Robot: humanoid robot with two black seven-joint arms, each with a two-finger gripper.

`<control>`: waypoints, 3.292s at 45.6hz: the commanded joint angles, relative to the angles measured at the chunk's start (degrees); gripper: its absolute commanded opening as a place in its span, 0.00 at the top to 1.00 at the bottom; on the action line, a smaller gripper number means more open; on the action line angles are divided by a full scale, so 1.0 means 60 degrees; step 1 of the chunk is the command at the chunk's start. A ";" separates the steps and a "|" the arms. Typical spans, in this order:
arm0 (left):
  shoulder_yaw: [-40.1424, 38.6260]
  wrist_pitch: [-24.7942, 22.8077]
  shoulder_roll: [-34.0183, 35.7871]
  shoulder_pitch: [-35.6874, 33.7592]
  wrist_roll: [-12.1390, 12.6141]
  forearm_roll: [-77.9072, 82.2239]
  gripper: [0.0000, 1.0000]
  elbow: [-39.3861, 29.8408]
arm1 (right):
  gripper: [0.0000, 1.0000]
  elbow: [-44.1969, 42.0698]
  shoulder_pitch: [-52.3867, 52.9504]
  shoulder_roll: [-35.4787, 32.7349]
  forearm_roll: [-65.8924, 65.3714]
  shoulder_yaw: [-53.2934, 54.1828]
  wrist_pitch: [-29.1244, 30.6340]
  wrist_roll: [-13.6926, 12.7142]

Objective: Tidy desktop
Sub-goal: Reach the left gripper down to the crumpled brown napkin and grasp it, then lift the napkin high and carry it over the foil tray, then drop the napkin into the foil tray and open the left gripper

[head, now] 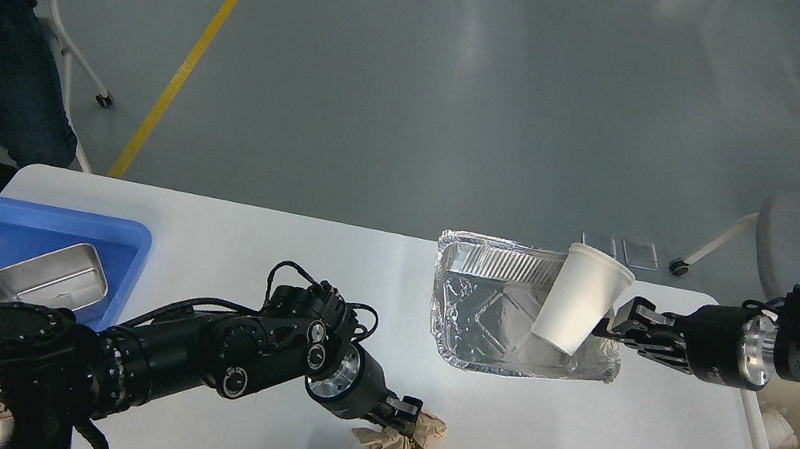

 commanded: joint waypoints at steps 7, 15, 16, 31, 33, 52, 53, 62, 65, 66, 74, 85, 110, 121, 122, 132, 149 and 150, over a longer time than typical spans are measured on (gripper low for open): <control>0.0011 -0.0012 0.0154 -0.0367 0.0081 0.0030 1.00 -0.0160 | 1.00 -0.0016 -0.0036 -0.0003 0.0005 0.0000 0.0000 0.0001; 0.0406 -0.0246 0.1646 -0.0426 0.0125 0.0001 1.00 -0.1360 | 1.00 -0.0016 -0.0036 -0.0003 0.0005 0.0014 0.0000 0.0001; 0.0421 -0.0290 0.1895 -0.0426 0.0125 0.0001 1.00 -0.1522 | 1.00 -0.0016 -0.0036 -0.0003 0.0005 0.0014 0.0000 0.0001; 0.0071 -0.1462 0.6378 -0.0791 -0.0007 -0.0087 1.00 -0.4525 | 1.00 -0.0074 -0.0050 0.0070 -0.0009 -0.0001 0.0015 -0.0014; -0.0338 -0.1593 0.6773 -0.0938 -0.0036 -0.0116 1.00 -0.4643 | 1.00 -0.0074 -0.0050 0.0084 -0.0009 -0.0001 0.0015 -0.0014; -0.4177 -0.2748 0.8810 -0.1816 0.0139 -0.0175 1.00 -0.4878 | 1.00 -0.0074 -0.0050 0.0070 -0.0009 -0.0001 -0.0014 -0.0014; -0.4251 -0.2748 0.8928 -0.1933 0.0139 -0.0175 1.00 -0.4878 | 1.00 -0.0074 -0.0050 0.0070 -0.0009 -0.0001 -0.0014 -0.0014; -0.4954 -0.2748 0.9427 -0.3295 0.0139 -0.0526 1.00 -0.4717 | 1.00 -0.0074 -0.0050 0.0099 -0.0009 -0.0001 -0.0044 -0.0029; -0.4940 -0.2748 0.9456 -0.3969 0.0139 -0.0658 1.00 -0.4527 | 1.00 -0.0074 -0.0050 0.0085 -0.0009 -0.0001 -0.0029 -0.0029; -0.4911 -0.2748 0.9442 -0.4203 0.0139 -0.0688 1.00 -0.4425 | 1.00 -0.0074 -0.0050 0.0085 -0.0009 -0.0001 -0.0044 -0.0029; -0.4954 -0.2748 0.9164 -0.5156 0.0154 -0.0688 1.00 -0.3794 | 1.00 -0.0030 -0.0036 0.0011 -0.0009 -0.0001 -0.0044 -0.0029; -0.4720 -0.2748 0.6676 -0.6372 0.0315 -0.0512 1.00 -0.2433 | 1.00 -0.0016 -0.0036 -0.0004 -0.0009 0.0014 -0.0044 -0.0029; -0.3227 -0.2327 0.1723 -0.6930 0.0403 -0.0688 1.00 -0.0234 | 1.00 -0.0016 -0.0036 -0.0004 -0.0009 0.0087 -0.0058 -0.0029; -0.2992 -0.2078 0.1077 -0.6183 0.0491 -0.0615 1.00 -0.0234 | 1.00 -0.0074 -0.0021 -0.0003 -0.0024 0.0146 -0.0058 -0.0029; -0.2992 -0.2092 0.1063 -0.6125 0.0520 -0.0615 1.00 -0.0234 | 1.00 -0.0074 -0.0006 -0.0018 -0.0024 0.0160 -0.0058 -0.0029; -0.1938 -0.2180 0.0770 -0.5700 0.0608 -0.0673 1.00 -0.0307 | 1.00 -0.0089 0.0081 -0.0003 -0.0024 0.0161 -0.0058 -0.0029; -0.1893 -0.2048 0.0609 -0.5128 0.0623 -0.0615 1.00 -0.0263 | 1.00 -0.0089 0.0096 -0.0018 -0.0010 0.0161 -0.0058 -0.0029; -0.1893 -0.2048 0.0579 -0.5128 0.0623 -0.0615 1.00 -0.0263 | 1.00 -0.0089 0.0096 -0.0018 -0.0024 0.0161 -0.0058 -0.0014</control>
